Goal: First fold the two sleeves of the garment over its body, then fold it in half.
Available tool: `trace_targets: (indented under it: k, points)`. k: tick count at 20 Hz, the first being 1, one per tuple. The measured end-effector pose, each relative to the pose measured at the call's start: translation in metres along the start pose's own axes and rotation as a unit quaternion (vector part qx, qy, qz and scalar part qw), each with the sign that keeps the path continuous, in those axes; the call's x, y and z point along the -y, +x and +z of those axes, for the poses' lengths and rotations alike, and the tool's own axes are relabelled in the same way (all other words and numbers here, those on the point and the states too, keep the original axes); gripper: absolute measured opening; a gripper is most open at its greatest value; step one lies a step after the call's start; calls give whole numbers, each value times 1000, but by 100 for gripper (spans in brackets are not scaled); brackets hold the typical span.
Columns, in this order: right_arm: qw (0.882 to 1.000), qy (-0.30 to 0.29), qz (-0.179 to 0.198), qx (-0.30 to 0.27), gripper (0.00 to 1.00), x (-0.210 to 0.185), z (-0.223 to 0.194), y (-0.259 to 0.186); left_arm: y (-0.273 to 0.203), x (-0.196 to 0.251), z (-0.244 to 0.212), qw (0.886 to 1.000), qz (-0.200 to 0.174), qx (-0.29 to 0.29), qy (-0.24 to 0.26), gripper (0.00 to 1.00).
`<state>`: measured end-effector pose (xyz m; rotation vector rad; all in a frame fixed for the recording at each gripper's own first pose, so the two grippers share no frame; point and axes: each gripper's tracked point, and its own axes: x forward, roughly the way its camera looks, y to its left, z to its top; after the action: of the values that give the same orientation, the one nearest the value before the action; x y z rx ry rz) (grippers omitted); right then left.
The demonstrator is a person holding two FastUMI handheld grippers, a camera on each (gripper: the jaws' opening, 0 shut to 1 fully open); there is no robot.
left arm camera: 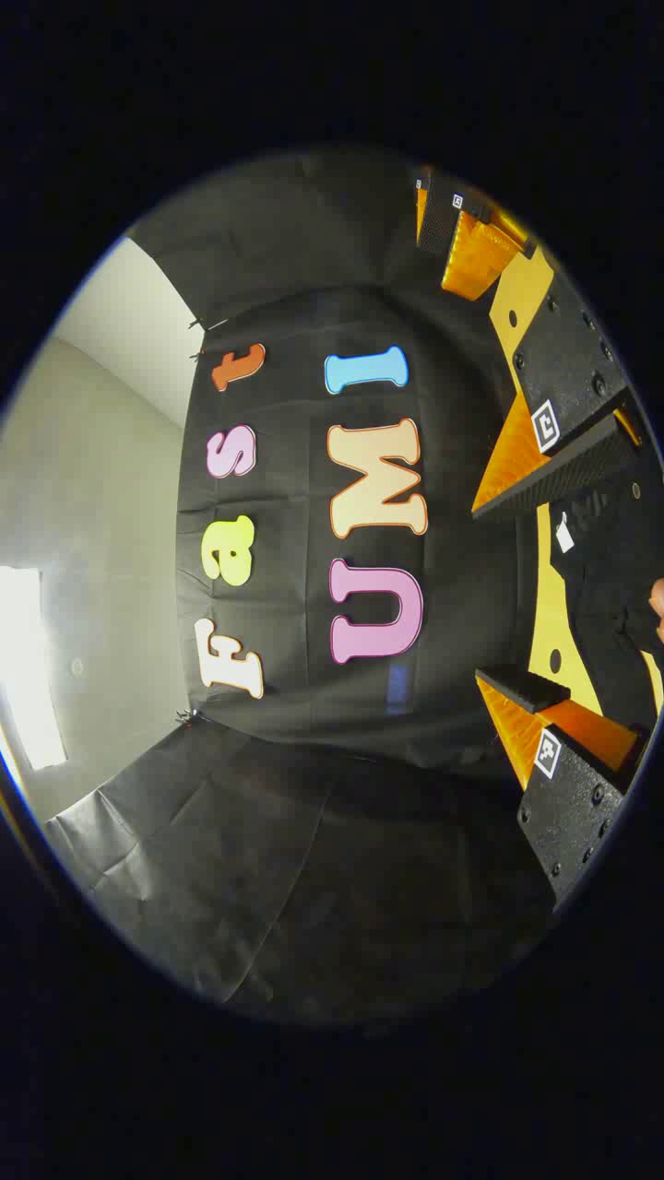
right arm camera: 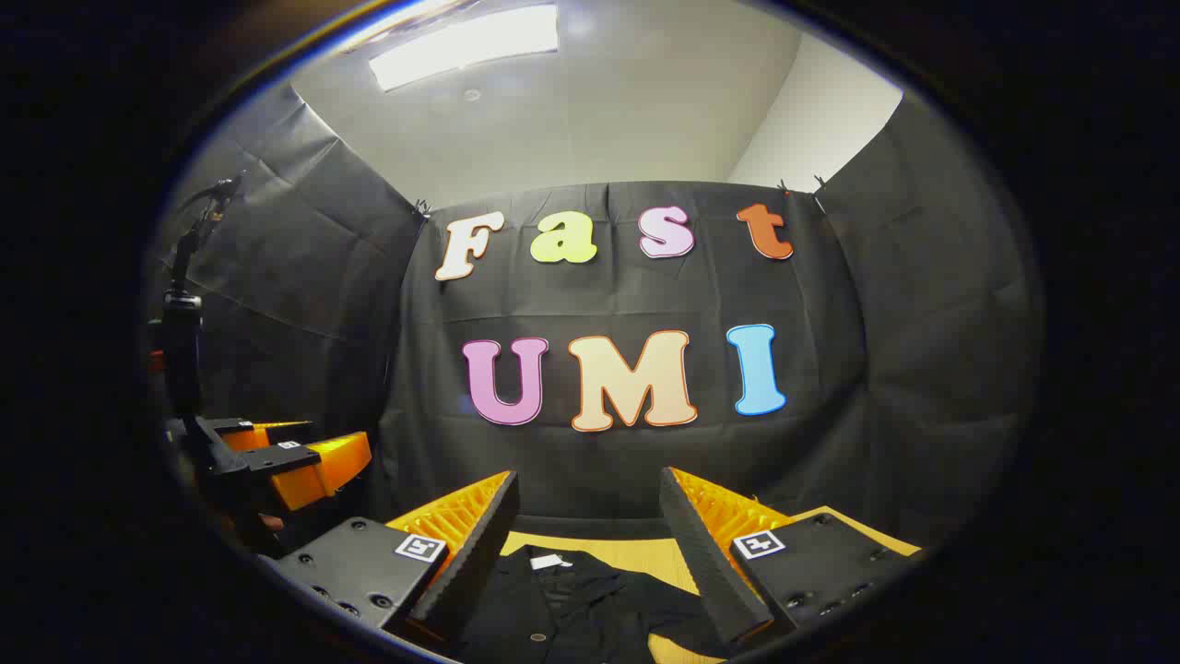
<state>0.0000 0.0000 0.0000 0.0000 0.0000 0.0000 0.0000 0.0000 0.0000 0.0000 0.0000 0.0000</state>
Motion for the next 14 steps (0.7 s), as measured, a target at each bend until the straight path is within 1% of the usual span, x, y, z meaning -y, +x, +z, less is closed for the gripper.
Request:
trace_targets:
  k: [6, 14]
  points:
    - [1000, -3, -4, -3, 97, -1, -1, -5, -1, 0, -2, 1000, -8, -2, -6, 92]
    - [1000, -10, 8, 0, 97, -6, 1, -11, -6, -2, -2, 1000, -9, -8, -12, 92]
